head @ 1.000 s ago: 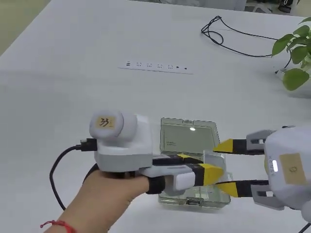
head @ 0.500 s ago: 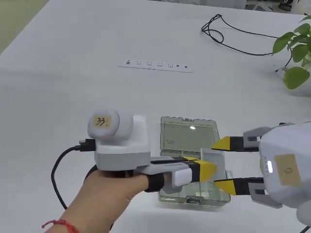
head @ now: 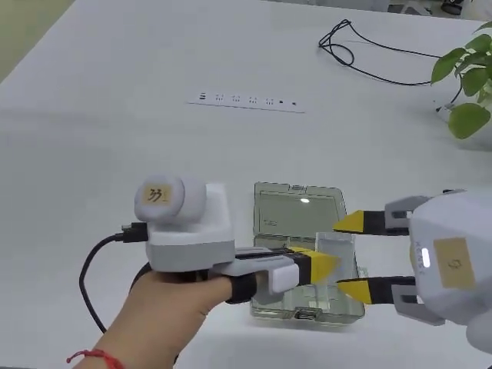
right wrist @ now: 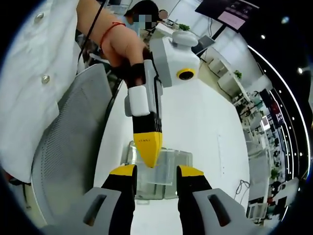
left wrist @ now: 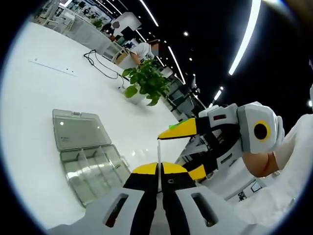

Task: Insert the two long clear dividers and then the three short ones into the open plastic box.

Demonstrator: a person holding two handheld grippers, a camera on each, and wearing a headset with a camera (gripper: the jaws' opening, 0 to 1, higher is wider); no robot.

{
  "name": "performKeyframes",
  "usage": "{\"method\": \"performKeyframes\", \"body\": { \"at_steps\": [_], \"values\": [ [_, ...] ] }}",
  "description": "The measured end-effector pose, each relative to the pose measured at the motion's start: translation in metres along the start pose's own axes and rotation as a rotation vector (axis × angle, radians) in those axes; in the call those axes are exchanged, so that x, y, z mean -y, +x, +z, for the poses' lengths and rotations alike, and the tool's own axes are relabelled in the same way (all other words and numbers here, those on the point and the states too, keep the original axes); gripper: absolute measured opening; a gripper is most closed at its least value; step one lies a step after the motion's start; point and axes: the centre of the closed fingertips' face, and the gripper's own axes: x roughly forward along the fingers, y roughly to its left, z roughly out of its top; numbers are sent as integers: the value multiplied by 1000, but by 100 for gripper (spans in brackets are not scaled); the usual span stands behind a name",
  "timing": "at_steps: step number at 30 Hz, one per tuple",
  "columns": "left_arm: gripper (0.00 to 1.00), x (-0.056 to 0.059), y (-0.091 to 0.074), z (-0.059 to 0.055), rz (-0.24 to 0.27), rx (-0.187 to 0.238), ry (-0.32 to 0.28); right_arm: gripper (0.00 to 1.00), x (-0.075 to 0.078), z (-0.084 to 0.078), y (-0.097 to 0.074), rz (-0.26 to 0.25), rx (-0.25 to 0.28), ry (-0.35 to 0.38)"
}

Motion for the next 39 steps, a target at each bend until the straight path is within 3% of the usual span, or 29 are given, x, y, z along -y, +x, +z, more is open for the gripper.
{"method": "performKeyframes", "body": {
  "at_steps": [3,5,8,11,15,18,21,25,39],
  "values": [
    [0,1,-2,-2,-2,-13,86,32,4,1,-5,22,43,70],
    [0,7,-3,-4,-32,-18,184,32,7,2,-7,40,73,105],
    [0,16,-6,-9,-78,-40,344,30,3,7,-12,130,140,174],
    [0,21,-9,-15,-109,-68,466,22,-4,11,-19,243,199,225],
    [0,24,-13,-21,-133,-85,563,17,-13,13,-22,348,215,233],
    [0,26,-15,-23,-144,-87,592,15,-19,14,-21,411,221,271],
    [0,29,-16,-25,-159,-92,638,13,-23,13,-18,449,206,261],
    [0,34,-17,-24,-175,-78,655,11,-30,15,-17,499,202,250],
    [0,39,-21,-23,-186,-59,682,3,-38,22,-16,546,200,227]
  ]
}}
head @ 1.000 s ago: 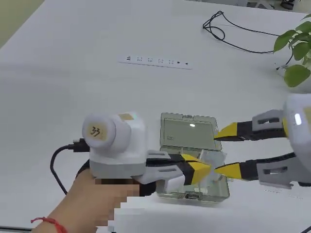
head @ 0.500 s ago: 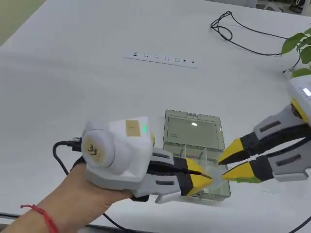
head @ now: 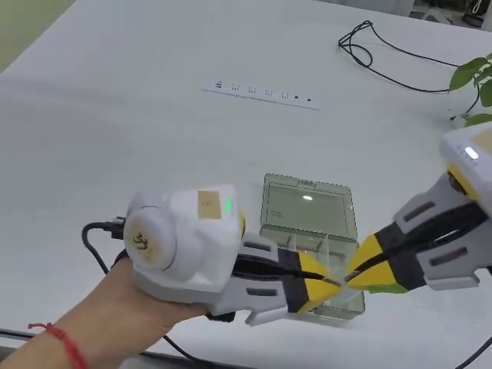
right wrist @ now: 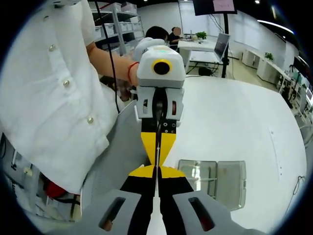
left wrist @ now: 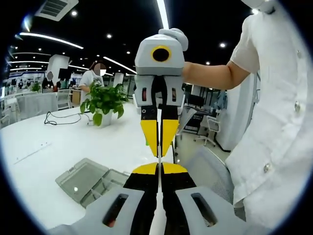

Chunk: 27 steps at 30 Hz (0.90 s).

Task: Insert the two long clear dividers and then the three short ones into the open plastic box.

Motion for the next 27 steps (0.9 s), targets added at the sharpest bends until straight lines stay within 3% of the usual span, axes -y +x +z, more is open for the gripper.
{"method": "performKeyframes", "body": {
  "at_steps": [15,27],
  "values": [
    [0,2,-3,-3,19,5,-26,2,-5,5,7,2,-18,-19],
    [10,-11,-17,-9,95,12,-70,2,0,8,1,-36,2,-4]
  ]
}}
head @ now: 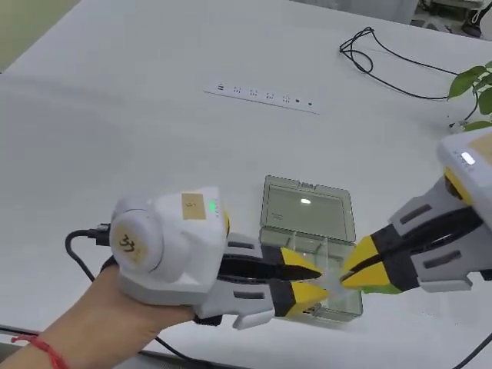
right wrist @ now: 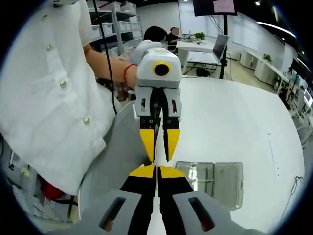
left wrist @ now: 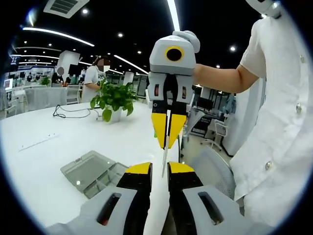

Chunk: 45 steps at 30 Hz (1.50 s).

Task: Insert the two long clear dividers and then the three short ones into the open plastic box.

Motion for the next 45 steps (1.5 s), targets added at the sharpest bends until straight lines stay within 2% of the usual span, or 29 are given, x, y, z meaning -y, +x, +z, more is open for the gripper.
{"method": "performKeyframes", "body": {
  "at_steps": [6,12,22,37,42,45],
  "values": [
    [16,-10,-10,-6,51,-8,-9,2,12,0,-2,-40,13,15],
    [24,-21,-19,-15,100,-31,-17,2,32,-1,-1,-95,22,34],
    [40,-36,-31,-35,167,-81,-10,2,69,-11,18,-162,34,80],
    [67,-58,-43,-52,248,-78,-45,2,94,-39,54,-169,39,133],
    [72,-59,-43,-56,251,-82,-70,2,97,-45,64,-164,35,137],
    [75,-60,-43,-58,255,-80,-83,2,102,-56,72,-164,35,139]
  ]
}}
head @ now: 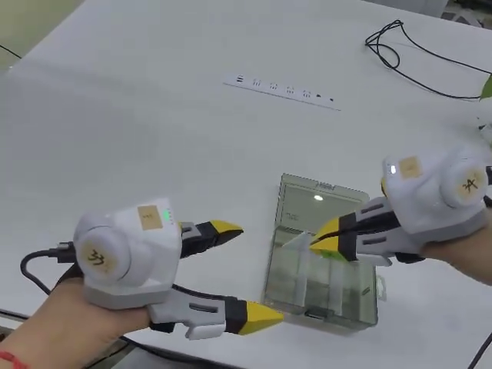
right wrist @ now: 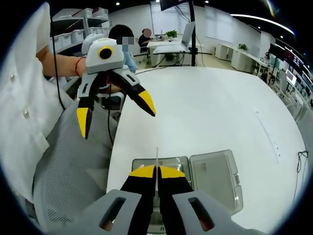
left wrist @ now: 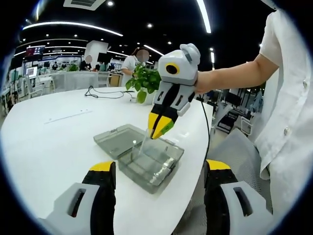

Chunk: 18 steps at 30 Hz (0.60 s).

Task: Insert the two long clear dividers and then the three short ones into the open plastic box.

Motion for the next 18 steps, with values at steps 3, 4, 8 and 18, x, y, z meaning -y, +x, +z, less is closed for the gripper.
{"method": "performKeyframes", "body": {
  "at_steps": [3,4,8,18],
  "values": [
    [78,-1,0,-1,4,5,-16,2,2,-2,2,-2,-2,13],
    [78,-1,0,-1,3,4,-18,2,2,-3,3,-2,-2,14],
    [81,-1,1,-2,2,2,-29,2,3,-7,5,3,-9,15],
    [81,0,3,0,-1,8,-37,2,5,-11,10,1,-12,17]
  ]
}}
